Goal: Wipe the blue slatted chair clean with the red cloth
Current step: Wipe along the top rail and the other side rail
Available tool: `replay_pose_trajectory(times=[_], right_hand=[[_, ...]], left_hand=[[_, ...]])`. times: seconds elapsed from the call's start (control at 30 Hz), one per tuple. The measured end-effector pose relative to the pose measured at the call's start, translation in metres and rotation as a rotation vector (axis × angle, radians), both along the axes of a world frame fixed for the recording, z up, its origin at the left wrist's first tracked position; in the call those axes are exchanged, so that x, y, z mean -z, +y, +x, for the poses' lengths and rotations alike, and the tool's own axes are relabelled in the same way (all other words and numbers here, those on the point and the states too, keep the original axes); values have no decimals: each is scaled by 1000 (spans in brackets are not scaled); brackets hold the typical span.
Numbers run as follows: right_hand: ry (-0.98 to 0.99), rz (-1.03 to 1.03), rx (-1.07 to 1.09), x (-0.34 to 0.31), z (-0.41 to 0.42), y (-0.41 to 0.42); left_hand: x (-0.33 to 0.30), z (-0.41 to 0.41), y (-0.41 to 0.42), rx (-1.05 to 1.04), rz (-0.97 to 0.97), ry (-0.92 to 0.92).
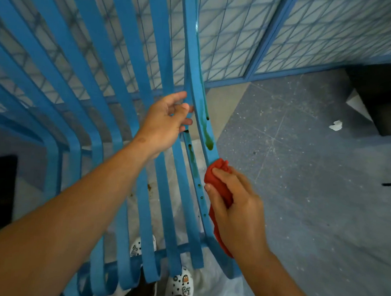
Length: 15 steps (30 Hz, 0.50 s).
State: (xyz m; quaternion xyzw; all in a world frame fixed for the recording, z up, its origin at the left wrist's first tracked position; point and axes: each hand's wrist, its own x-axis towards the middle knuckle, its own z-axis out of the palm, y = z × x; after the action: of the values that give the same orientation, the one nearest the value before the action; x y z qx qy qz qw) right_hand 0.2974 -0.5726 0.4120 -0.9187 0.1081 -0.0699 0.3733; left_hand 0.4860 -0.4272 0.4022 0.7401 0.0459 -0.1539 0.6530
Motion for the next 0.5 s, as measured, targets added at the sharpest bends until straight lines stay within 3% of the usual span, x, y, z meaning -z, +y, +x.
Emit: replay_pose_trajectory(times=[0.27,0.5], right_hand=[[101,133,80,-11,64,7],[294,123,77,-27,19,-8]], left_hand=[[-23,33,-3,24,166,-3],[-29,45,-2,91,254,-17]])
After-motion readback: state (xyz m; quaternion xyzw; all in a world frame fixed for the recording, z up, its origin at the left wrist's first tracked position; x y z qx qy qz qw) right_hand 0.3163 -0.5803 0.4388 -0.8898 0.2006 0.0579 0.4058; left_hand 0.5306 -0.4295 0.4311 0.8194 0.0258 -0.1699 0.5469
